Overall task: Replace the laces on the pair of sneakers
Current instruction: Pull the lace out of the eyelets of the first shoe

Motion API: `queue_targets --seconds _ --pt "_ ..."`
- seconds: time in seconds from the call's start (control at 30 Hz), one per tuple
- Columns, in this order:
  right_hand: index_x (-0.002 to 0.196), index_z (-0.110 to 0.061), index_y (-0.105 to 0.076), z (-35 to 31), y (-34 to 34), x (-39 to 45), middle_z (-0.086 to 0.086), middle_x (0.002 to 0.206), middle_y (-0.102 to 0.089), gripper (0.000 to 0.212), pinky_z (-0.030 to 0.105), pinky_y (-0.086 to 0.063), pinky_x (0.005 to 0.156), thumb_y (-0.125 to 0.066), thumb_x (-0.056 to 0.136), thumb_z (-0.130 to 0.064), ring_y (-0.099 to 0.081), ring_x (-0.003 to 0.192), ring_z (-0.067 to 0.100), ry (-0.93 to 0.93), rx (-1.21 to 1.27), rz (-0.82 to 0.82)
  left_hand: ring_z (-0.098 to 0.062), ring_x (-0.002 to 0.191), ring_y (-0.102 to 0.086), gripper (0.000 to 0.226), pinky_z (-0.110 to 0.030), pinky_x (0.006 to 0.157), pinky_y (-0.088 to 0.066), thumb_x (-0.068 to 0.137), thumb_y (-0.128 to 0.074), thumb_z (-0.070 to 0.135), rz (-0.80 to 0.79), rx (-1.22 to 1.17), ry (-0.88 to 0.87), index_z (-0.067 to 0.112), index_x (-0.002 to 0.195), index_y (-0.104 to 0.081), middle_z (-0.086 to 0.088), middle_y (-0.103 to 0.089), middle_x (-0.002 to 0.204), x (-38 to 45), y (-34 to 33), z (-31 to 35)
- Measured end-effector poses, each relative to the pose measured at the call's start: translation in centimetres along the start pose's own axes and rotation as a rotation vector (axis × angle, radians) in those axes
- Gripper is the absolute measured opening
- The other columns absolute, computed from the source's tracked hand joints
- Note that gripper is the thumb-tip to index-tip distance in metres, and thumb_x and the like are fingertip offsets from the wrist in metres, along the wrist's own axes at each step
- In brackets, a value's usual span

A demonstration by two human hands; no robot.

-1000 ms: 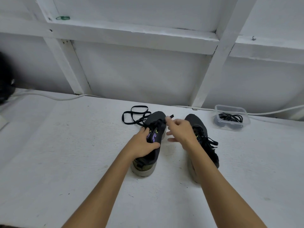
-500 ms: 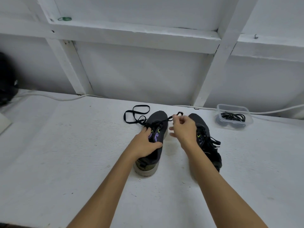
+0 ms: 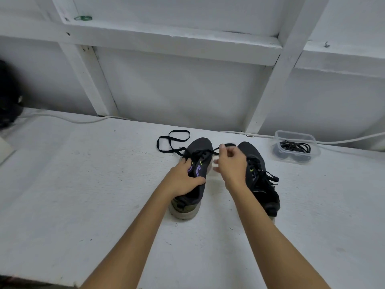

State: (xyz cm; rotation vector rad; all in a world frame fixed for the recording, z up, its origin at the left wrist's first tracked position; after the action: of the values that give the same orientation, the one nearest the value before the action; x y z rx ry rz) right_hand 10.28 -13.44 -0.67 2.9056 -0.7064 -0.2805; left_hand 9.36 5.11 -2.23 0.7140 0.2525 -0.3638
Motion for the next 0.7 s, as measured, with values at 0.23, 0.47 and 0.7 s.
queue_targets --seconds 0.23,0.47,0.7 --pt "0.081 -0.017 -0.069 0.6 -3.2 -1.2 -0.006 0.079 -0.070 0.013 0.038 -0.059 0.072 -0.071 0.093 -0.024 -0.063 0.066 0.011 0.107 -0.234 -0.263 -0.017 0.118 -0.054 0.057 -0.029 0.089 -0.043 0.082 -0.067 0.044 0.011 -0.001 -0.014 0.031 0.135 -0.050 0.009 -0.054 0.130 -0.1 0.1 0.4" --pt "0.095 -0.018 -0.056 -1.3 1.7 0.0 0.005 0.099 -0.065 0.014 0.029 -0.059 0.058 -0.055 0.103 -0.030 -0.070 0.066 0.005 0.049 0.077 0.108 -0.018 0.121 -0.052 0.051 -0.030 0.091 -0.041 0.084 -0.069 0.041 0.008 -0.001 -0.011 0.026 0.130 -0.054 0.008 -0.053 0.136 -0.2 0.1 0.4" --pt "0.088 -0.015 -0.075 1.8 -3.1 -2.1 -0.001 0.085 -0.073 0.012 0.038 -0.064 0.070 -0.075 0.090 -0.027 -0.068 0.075 0.015 -0.037 -0.129 -0.338 -0.018 0.123 -0.051 0.053 -0.029 0.090 -0.041 0.084 -0.067 0.042 0.022 0.031 -0.012 0.028 0.133 -0.051 0.012 -0.051 0.134 -0.2 0.3 0.6"
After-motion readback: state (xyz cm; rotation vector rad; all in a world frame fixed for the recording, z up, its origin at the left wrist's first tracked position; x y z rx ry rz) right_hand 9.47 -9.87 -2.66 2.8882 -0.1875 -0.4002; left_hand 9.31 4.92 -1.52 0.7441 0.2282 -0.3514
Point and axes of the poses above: each hand's wrist, its own x-axis towards the middle knuckle, its own y-axis out of the back of the hand, z = x × y, the point moved 10 cm from there along x, towards the middle knuckle
